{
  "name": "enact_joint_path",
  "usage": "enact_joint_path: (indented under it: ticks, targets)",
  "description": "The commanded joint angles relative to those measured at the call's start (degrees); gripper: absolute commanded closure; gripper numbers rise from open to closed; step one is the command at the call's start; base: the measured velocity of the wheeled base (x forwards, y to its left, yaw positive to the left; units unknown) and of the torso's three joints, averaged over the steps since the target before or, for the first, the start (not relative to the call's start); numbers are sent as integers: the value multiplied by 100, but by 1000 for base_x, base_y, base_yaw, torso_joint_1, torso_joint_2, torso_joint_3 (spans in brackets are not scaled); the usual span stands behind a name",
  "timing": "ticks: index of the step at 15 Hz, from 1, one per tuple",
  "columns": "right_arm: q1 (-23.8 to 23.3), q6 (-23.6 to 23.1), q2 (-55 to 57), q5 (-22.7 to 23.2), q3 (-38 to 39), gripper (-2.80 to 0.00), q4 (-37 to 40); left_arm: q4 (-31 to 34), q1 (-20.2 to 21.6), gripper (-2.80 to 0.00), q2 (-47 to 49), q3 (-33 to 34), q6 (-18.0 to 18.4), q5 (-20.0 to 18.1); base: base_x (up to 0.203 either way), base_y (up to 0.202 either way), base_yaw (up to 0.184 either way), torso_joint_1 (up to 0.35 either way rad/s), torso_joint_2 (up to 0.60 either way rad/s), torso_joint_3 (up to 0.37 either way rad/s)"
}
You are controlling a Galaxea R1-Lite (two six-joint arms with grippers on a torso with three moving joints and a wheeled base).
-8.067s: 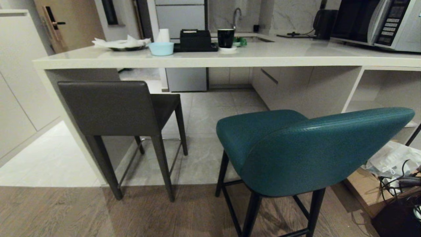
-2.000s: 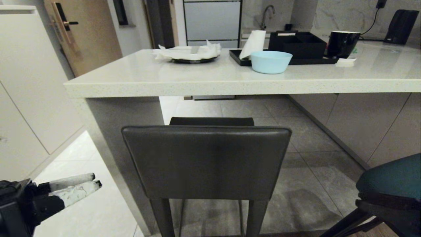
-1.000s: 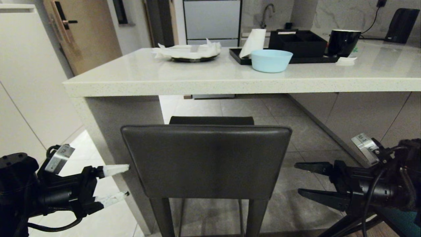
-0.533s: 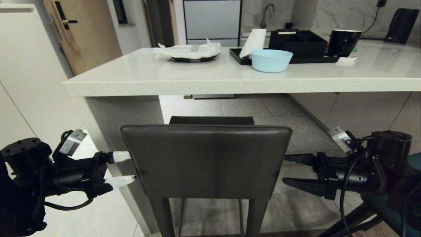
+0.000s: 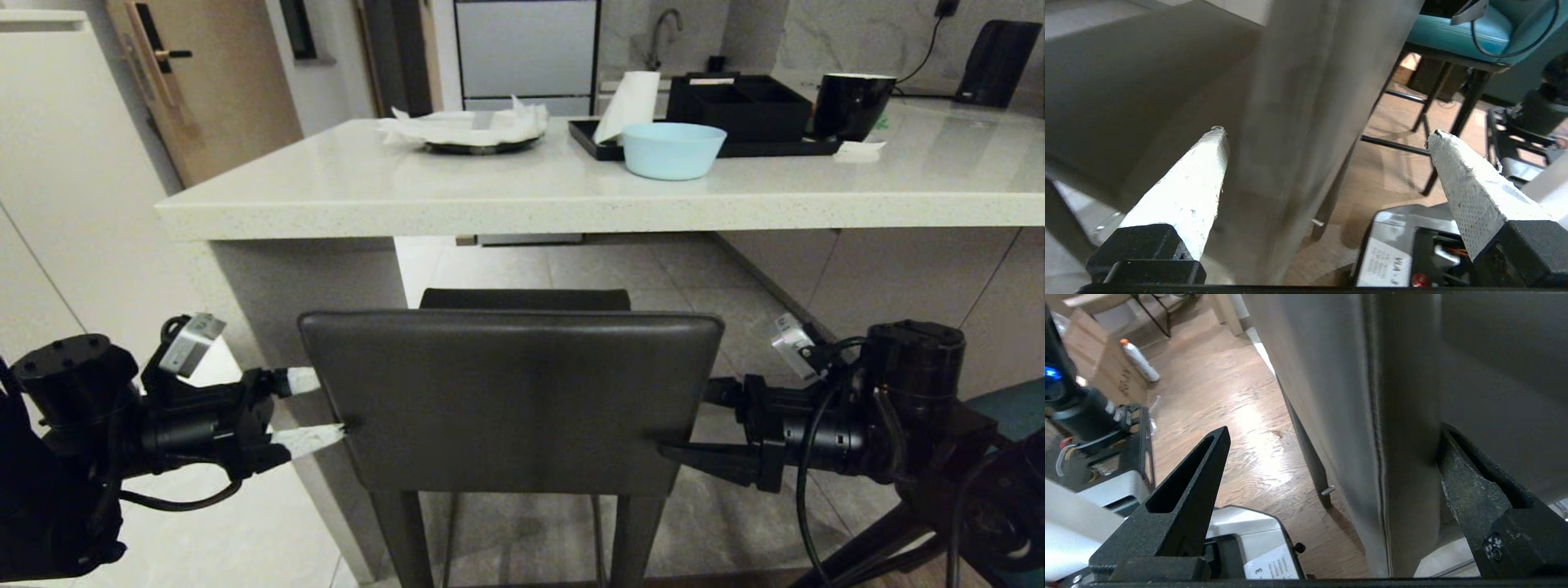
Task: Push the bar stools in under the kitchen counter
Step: Pull the gray chair out from under the dining table
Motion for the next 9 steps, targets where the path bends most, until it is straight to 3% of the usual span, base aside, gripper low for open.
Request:
enact_joint_path:
  ticks: [1,6,9]
  targets:
    - [87,60,7,49,73,-280,-90,-51,-95,-280,-69,173,2,-38,0,0,0,0,0,0]
    - [116,78,-88,49,303,-280,-234,-51,-193,-280,-351,792,7,-18,0,0,0,0,0,0]
    - [113,194,-72,40,468,-280,-547,-51,-347,-280,-440,1136,24,504,0,0,0,0,0,0]
